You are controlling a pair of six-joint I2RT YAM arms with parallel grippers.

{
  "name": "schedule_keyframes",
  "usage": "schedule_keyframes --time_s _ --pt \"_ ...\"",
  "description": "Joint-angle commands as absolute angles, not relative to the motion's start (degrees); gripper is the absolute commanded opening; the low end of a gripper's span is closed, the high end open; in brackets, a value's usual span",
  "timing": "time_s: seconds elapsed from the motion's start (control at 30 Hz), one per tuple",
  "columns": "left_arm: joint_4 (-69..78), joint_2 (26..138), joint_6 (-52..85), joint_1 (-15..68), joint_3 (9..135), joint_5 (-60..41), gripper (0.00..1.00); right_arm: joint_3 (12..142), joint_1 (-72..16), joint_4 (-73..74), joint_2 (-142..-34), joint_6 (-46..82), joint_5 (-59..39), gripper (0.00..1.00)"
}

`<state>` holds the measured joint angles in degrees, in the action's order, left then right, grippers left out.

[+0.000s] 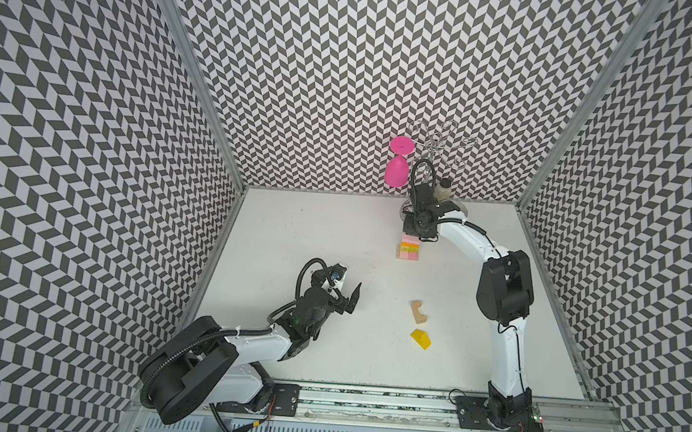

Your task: Build the wood block tower

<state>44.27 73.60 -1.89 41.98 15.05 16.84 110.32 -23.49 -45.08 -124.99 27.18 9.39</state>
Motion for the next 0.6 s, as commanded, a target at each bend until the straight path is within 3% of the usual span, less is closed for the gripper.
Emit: schedule_keyframes --time_s 0.0,0.57 --pt "44.75 72.91 -1.87 42.07 15.47 17.01 1.0 111.63 -23.28 -44.91 -125.66 26.71 9.1 0.32" --pt "44.74 73.09 -1.85 42.05 15.56 17.05 1.0 110.55 -23.43 -44.82 -125.46 25.78 7.44 0.31"
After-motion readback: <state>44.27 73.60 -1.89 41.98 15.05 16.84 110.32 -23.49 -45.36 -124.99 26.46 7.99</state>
